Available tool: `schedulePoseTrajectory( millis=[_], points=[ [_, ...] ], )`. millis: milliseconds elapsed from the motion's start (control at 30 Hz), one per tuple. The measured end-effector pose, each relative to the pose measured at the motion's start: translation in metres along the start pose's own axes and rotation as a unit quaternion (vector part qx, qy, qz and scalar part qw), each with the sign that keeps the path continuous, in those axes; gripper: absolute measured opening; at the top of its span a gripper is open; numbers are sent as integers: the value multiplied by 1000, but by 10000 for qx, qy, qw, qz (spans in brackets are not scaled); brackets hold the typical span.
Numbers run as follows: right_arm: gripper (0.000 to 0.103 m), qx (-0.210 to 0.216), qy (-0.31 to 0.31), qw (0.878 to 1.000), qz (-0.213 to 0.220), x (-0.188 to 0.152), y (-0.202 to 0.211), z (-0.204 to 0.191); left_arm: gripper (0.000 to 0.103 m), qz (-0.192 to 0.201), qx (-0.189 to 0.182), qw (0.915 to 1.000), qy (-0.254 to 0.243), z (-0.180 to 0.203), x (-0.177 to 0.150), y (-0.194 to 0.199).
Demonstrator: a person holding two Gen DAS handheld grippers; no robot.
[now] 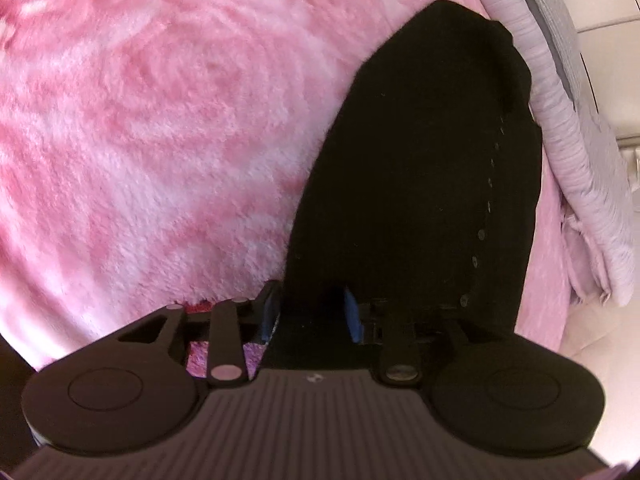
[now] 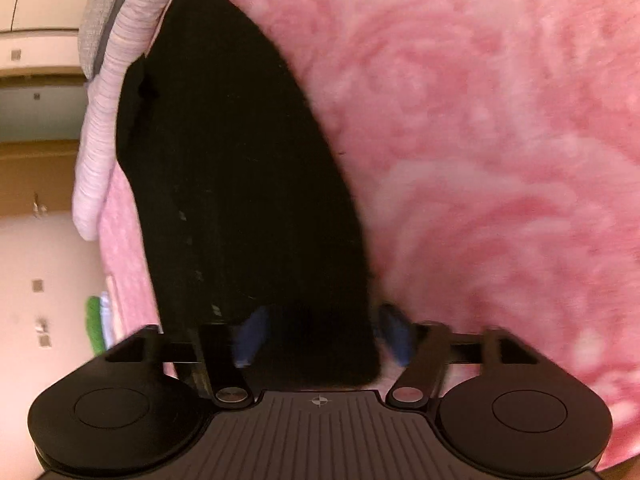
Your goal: Fold clothes
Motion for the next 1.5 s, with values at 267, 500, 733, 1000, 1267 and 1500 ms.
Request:
schedulePoseTrajectory(
  millis=[267,500,733,1000,1267,1500],
  points=[
    [57,-443,475,9974,306,8,5,-10,26,-223,-19,9993,-312,1,2,-11],
    [8,153,230,9993,261,-1,24,-59,7,-636,-1203,9852,-1047,57,29,43],
    [7,2036,537,9627,1700,10,166,-214,6,764,-3072,9271,-2008,187,124,226],
    [7,3853,1962,8526,2935,-4,305,-415,7,2053,-4491,8145,-3047,304,180,426],
    [7,4056,2197,8162,3479,7,321,-525,7,1991,-4436,8280,-2793,348,240,435],
    [8,3202,1402,8696,3489,70,250,-548,7,1880,-3763,8615,-2844,372,296,379]
  ],
)
Point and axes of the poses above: each gripper's, at about its wrist camera, not at the fingertips, and y roughly against the way its jaws point, z to its right, x to its top, the point moved 6 cm from there along -y, roughly the way its jaws point
